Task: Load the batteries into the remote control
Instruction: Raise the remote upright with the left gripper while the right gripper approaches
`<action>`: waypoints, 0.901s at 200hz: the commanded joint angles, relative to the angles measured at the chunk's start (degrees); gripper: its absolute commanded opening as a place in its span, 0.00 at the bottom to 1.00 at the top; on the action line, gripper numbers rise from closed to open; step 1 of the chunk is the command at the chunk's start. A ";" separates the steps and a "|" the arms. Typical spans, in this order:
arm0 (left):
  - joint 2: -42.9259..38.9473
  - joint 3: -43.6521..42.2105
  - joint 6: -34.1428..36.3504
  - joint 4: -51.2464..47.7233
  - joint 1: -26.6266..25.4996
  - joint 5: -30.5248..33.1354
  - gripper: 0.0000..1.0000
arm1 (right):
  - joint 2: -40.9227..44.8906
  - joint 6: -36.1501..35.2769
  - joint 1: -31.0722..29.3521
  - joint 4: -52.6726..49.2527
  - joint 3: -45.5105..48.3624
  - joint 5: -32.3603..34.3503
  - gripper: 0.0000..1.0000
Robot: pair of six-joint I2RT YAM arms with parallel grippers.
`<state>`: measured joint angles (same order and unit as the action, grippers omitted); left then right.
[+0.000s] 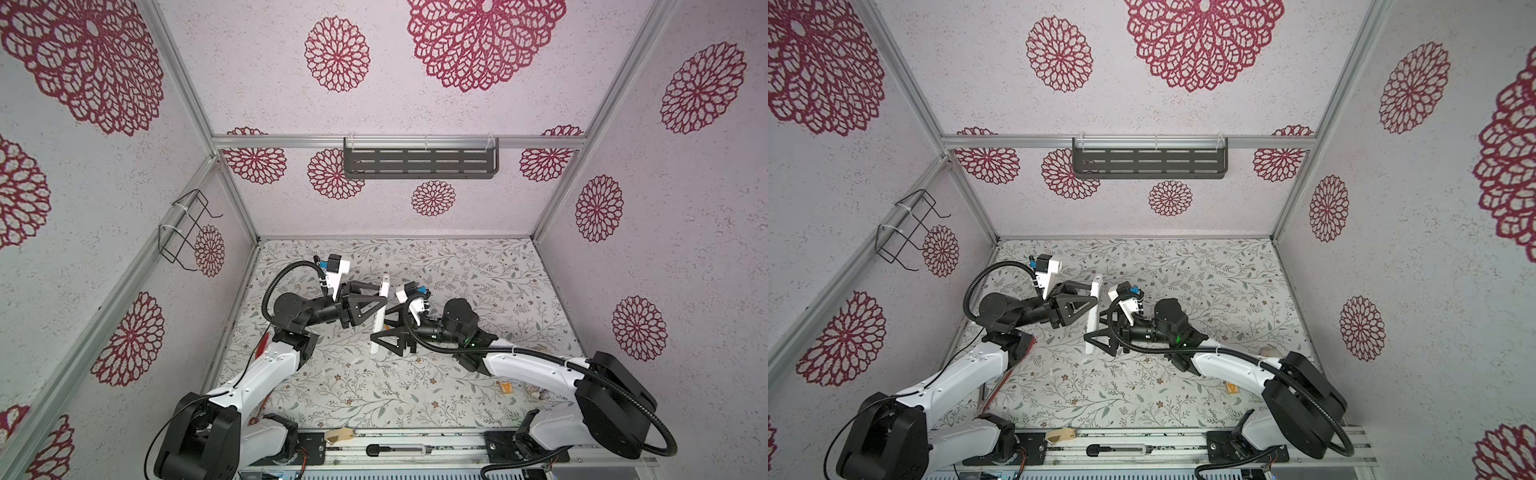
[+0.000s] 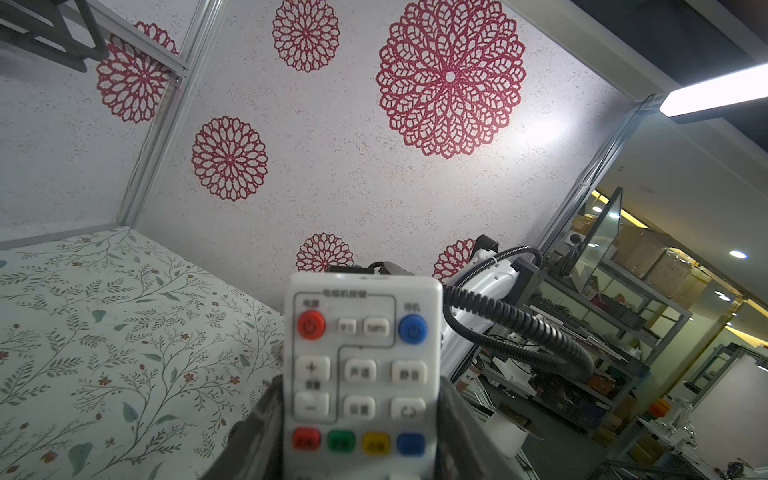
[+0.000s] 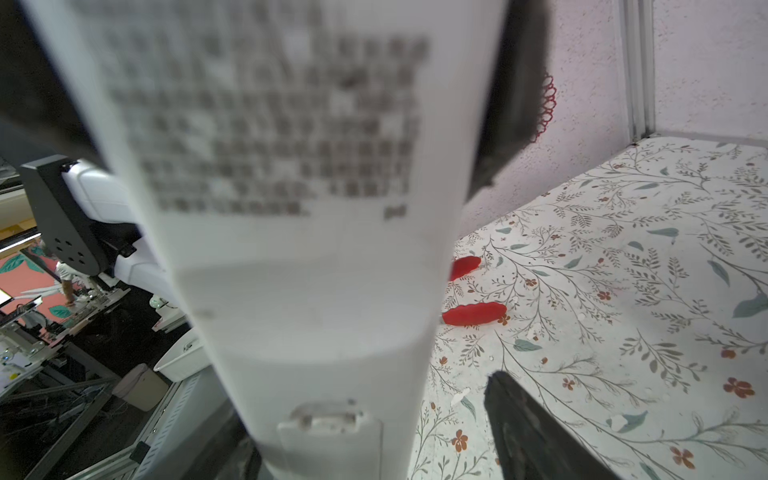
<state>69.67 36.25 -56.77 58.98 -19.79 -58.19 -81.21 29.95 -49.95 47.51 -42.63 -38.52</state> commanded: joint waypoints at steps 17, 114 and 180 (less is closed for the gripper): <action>-1.60 -0.63 1.62 -0.90 1.11 1.28 0.22 | -0.97 2.69 -0.85 8.26 -1.33 -2.02 0.64; -5.96 0.61 10.44 -20.17 2.35 6.50 0.94 | 3.67 -6.00 -0.84 -14.89 -5.20 6.52 0.28; -8.53 10.00 29.22 -61.21 1.07 20.60 0.98 | 6.69 -14.71 -0.93 -50.44 -14.15 25.88 0.27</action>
<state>60.66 44.27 -34.79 12.29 -17.98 -42.06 -75.94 20.01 -50.89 11.03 -52.99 -21.65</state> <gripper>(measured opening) 0.975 0.511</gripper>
